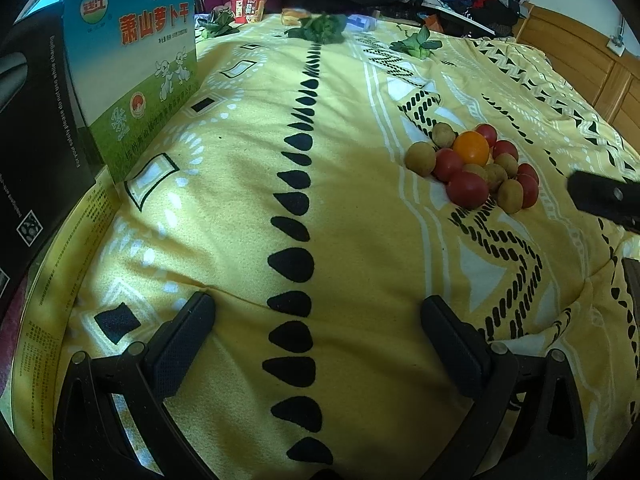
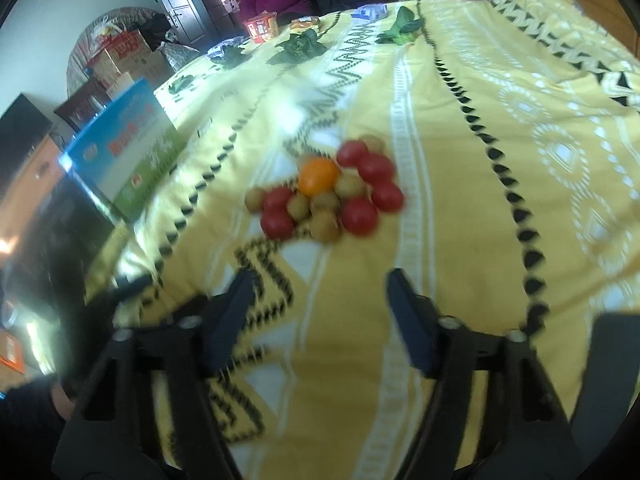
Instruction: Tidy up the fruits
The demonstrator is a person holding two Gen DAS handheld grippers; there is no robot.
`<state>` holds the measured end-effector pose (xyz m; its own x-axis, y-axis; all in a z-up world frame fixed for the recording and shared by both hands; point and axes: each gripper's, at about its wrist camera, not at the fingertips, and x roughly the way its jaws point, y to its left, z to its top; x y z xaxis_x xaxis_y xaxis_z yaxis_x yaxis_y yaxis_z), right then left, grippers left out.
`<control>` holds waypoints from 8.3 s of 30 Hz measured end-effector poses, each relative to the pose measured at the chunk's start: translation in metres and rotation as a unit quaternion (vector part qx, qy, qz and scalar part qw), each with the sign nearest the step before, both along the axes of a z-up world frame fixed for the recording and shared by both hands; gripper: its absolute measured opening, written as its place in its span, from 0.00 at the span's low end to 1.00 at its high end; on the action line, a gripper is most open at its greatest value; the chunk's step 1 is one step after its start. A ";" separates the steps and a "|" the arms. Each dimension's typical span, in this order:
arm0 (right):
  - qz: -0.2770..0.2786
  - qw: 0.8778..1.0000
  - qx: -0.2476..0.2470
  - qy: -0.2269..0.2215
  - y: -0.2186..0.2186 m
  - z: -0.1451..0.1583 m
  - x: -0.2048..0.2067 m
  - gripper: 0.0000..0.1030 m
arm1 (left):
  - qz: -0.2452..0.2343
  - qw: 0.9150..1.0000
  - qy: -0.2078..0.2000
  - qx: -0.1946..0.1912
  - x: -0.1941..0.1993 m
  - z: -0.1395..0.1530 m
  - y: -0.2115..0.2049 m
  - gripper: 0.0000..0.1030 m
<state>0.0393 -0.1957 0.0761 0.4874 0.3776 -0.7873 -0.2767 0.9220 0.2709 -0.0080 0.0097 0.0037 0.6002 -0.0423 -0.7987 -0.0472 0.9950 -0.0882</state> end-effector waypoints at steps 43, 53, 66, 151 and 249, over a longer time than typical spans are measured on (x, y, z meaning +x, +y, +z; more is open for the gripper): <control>-0.045 0.999 0.018 0.007 -0.041 -0.006 0.039 0.21 | -0.003 1.000 0.003 -0.001 0.005 -0.001 -0.001 1.00; -0.022 0.998 0.053 0.035 -0.026 -0.043 0.057 0.56 | -0.003 1.000 0.002 -0.006 0.005 -0.002 0.000 1.00; 0.084 0.995 0.049 -0.002 0.006 -0.002 -0.018 0.57 | -0.004 1.000 0.000 -0.010 0.004 -0.001 0.001 1.00; 0.055 0.992 -0.023 -0.114 0.011 0.044 0.000 0.26 | -0.096 0.984 -0.107 -0.101 0.007 0.108 0.003 0.23; -0.063 0.974 -0.091 -0.198 0.021 0.155 -0.123 1.00 | 0.038 0.988 -0.149 0.000 -0.133 0.222 0.056 0.75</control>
<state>-0.0841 -0.1747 0.2311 0.7994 0.1675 -0.5770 -0.2083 0.9781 -0.0046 -0.1408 0.0653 0.2259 0.8108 0.0116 -0.5853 -0.0936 0.9895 -0.1100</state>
